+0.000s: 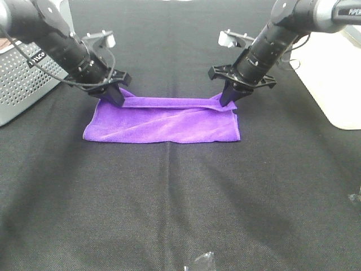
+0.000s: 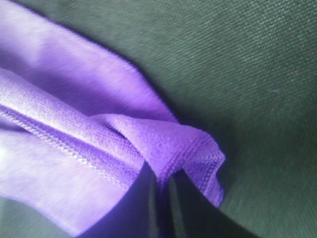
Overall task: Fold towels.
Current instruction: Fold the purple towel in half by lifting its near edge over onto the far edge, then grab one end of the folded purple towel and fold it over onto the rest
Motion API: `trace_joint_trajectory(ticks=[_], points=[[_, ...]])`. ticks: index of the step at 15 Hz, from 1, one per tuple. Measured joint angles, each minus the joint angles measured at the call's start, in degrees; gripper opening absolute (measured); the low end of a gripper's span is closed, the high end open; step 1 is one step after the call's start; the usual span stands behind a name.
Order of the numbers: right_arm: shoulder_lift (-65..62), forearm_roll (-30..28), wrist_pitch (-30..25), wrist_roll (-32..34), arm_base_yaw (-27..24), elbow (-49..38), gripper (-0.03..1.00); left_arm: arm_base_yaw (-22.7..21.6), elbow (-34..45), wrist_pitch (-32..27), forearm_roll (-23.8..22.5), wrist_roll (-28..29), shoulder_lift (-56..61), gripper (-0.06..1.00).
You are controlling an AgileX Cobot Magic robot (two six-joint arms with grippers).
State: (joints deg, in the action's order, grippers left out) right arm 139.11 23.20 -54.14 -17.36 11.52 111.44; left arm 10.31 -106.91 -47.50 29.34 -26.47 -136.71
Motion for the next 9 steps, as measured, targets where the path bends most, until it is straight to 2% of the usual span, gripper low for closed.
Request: trace_joint_trajectory(ticks=[4, 7, 8, 9], points=[[1.5, 0.1, 3.8, -0.2, 0.0, 0.0, 0.0, 0.1, -0.1, 2.6, 0.0, -0.1, -1.6, 0.0], [1.7, 0.1, 4.1, -0.2, 0.0, 0.0, 0.0, 0.1, -0.1, 3.2, 0.0, -0.1, -1.6, 0.0], [1.7, 0.0, 4.1, -0.2, 0.0, 0.0, 0.02, 0.1, -0.1, 3.2, -0.1, -0.1, -1.6, 0.01], [1.7, -0.9, 4.1, -0.2, -0.1, 0.0, 0.05, -0.1, -0.1, 3.2, -1.1, -0.1, -1.6, 0.08]])
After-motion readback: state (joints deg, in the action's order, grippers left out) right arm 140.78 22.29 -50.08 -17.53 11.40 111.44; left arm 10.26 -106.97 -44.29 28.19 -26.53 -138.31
